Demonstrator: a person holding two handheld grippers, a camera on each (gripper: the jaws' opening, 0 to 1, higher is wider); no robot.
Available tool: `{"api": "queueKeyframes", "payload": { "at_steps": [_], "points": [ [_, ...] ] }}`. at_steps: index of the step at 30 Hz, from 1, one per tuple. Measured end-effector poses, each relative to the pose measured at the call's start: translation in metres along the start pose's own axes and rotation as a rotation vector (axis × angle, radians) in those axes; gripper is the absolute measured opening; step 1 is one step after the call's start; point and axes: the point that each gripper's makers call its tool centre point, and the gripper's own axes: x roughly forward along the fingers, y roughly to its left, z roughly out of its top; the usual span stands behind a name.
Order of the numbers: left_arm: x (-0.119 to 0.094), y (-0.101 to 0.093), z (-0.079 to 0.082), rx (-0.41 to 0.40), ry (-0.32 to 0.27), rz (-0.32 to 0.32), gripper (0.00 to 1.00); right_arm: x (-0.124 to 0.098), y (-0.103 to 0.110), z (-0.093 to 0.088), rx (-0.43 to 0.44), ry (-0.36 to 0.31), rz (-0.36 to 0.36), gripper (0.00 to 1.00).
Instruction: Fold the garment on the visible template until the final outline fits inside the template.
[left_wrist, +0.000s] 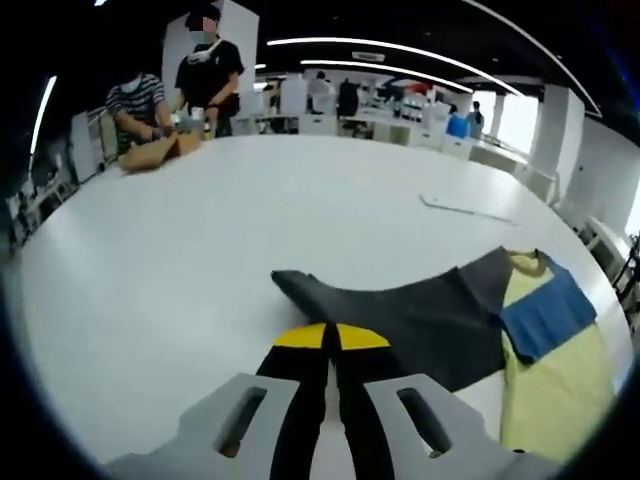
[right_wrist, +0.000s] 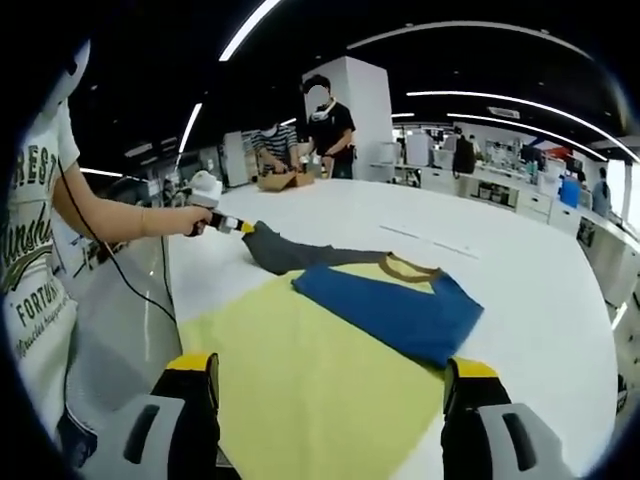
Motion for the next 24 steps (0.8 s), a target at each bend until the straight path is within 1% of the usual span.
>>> {"api": "queueKeyframes", "payload": {
  "at_steps": [2,5,9,12,16,18,23,24],
  "points": [
    [-0.001,0.001,-0.002,-0.017,0.003,-0.004,0.00,0.000,0.000,0.000,-0.001,0.001,0.000,0.92],
    [-0.003,0.001,-0.005,-0.009,0.012,-0.002,0.00,0.000,0.000,-0.001,-0.002,0.003,0.000,0.93],
    [-0.005,0.000,-0.005,-0.021,0.010,-0.003,0.00,0.000,0.000,-0.001,-0.009,0.009,0.002,0.93],
    [-0.008,-0.004,0.004,0.002,-0.022,-0.004,0.00,0.000,0.001,0.002,-0.010,-0.001,0.007,0.93],
    [-0.013,-0.013,0.012,0.009,-0.051,-0.012,0.00,-0.001,0.001,0.003,-0.018,-0.001,0.006,0.94],
    [-0.015,-0.018,0.016,0.010,-0.055,-0.019,0.00,-0.002,0.000,0.003,-0.018,-0.002,0.004,0.94],
    [-0.022,-0.038,0.027,0.005,-0.075,-0.065,0.00,-0.004,0.000,0.002,-0.016,-0.002,-0.002,0.94],
    [-0.023,-0.045,0.032,-0.011,-0.096,-0.093,0.00,-0.004,0.000,0.002,-0.016,-0.002,-0.002,0.93]
  ]
}}
